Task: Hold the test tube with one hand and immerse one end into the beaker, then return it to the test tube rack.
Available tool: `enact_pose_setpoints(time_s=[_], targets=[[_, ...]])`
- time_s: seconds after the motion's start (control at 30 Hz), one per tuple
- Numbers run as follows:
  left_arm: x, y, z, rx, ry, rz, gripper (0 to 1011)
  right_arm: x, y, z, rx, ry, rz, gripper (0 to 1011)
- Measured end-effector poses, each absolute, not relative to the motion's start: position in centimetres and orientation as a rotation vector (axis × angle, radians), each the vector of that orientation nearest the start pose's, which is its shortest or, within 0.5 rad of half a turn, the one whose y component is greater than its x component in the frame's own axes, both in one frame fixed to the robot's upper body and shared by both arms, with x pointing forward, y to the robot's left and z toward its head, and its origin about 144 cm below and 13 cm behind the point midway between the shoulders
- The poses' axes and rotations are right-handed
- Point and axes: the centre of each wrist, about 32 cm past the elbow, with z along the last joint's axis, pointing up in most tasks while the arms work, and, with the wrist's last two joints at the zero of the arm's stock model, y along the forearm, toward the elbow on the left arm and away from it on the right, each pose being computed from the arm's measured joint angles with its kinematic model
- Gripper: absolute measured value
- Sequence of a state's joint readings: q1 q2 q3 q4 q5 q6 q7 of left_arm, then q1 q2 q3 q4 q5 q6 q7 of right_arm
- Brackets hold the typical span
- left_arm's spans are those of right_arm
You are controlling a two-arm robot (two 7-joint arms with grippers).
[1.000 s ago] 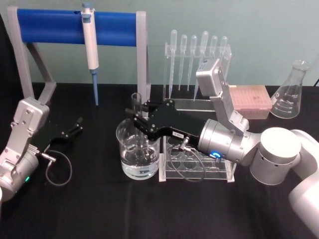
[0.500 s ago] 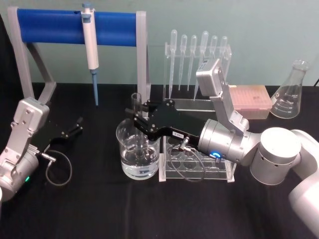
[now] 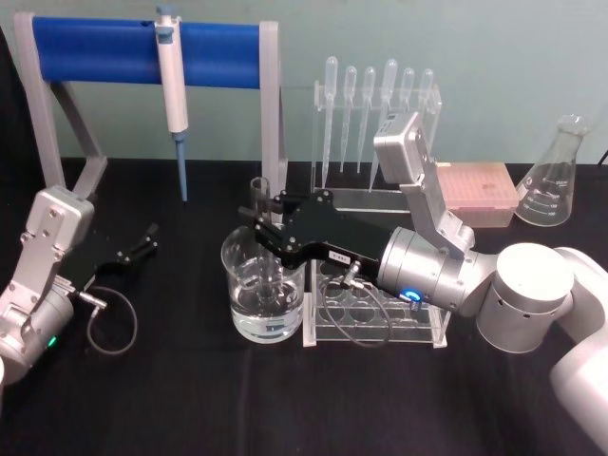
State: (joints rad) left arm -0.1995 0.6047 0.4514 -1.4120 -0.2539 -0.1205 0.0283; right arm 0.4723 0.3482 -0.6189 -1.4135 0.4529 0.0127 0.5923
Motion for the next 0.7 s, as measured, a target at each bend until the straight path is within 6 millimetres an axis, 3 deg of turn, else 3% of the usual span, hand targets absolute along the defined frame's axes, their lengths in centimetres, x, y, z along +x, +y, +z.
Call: enact_pose_setpoints(time_s=[0.7], targets=[[48.86,30.97,113.98,0.304,-0.285,1.248,1000,54.37,-17.0,121.19,-0.03,-0.094,-0.474,241]])
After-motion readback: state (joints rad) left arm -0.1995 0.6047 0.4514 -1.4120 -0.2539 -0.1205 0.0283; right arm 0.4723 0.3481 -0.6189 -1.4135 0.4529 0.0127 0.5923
